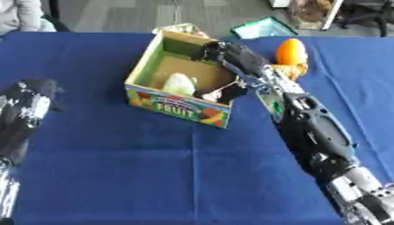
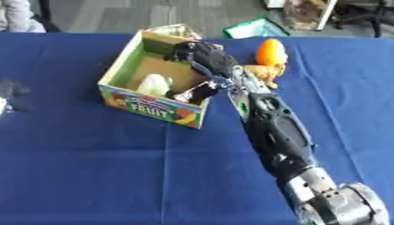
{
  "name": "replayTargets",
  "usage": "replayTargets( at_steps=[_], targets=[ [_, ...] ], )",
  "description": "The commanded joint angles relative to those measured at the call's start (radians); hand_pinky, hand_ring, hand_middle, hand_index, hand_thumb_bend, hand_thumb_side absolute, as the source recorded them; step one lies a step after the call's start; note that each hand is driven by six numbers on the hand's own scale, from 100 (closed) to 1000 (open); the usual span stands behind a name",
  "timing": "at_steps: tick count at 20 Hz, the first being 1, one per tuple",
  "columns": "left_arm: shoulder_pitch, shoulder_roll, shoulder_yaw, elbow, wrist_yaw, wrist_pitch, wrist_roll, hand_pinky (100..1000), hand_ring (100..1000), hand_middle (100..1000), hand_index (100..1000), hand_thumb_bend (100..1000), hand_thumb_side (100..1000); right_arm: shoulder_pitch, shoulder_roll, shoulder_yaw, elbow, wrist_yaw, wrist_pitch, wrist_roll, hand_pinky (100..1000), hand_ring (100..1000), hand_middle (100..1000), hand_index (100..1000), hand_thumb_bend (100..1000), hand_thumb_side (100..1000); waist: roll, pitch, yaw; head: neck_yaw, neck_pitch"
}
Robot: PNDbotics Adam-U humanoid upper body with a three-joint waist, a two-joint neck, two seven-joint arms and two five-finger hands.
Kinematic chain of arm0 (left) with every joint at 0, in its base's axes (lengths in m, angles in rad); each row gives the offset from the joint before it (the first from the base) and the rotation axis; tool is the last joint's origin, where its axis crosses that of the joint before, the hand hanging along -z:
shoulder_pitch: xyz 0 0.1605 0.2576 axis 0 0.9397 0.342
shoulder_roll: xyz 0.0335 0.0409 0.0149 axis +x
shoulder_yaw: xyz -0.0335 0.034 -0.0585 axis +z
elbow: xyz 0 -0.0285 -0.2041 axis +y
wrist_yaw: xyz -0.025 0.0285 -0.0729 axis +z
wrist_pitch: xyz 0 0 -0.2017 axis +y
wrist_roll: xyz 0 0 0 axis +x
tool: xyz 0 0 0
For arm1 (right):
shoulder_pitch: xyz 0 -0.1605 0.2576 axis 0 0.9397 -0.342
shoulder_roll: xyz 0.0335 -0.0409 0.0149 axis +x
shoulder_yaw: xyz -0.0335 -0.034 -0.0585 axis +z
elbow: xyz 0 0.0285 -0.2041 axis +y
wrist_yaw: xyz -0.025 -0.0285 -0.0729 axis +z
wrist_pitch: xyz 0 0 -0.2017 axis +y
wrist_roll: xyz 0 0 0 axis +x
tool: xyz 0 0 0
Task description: Pick up objects on the table and place them in the box.
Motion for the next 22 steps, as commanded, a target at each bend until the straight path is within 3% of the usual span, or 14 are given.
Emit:
replayTargets(
  at_steps=[1, 9, 13, 17, 22],
  targets=[
    [-0.006, 0.011, 0.004, -0.016, 0.002, -0.001, 0.000, 593, 742, 568, 663, 304, 466, -0.030, -0.049, -0.012, -0.037, -0.056, 0.005, 0.022, 609, 661, 648, 795, 487, 419, 0.005, -0.014, -0.003, 0.005, -0.012],
    [0.000, 0.016, 0.007, -0.015, -0.002, -0.001, 0.004, 593, 742, 568, 663, 303, 468, -0.052, -0.172, -0.045, -0.060, -0.245, 0.034, 0.134, 647, 690, 643, 784, 468, 342, -0.002, -0.018, -0.017, 0.007, -0.013],
    [0.003, 0.019, 0.010, -0.015, -0.003, -0.001, 0.007, 592, 742, 568, 664, 305, 468, -0.040, -0.225, -0.072, -0.026, -0.302, 0.015, 0.209, 700, 749, 678, 796, 465, 328, -0.006, -0.019, -0.022, 0.010, -0.016],
    [0.004, 0.022, 0.012, -0.015, -0.005, 0.000, 0.008, 592, 742, 568, 663, 306, 469, -0.028, -0.282, -0.103, 0.018, -0.329, -0.012, 0.265, 726, 779, 704, 802, 464, 338, -0.013, -0.018, -0.026, 0.014, -0.018],
    [0.004, 0.023, 0.012, -0.015, -0.007, 0.000, 0.008, 593, 741, 568, 664, 305, 470, -0.020, -0.314, -0.126, 0.065, -0.299, -0.017, 0.283, 746, 805, 739, 814, 464, 344, -0.015, -0.017, -0.027, 0.013, -0.017]
  ],
)
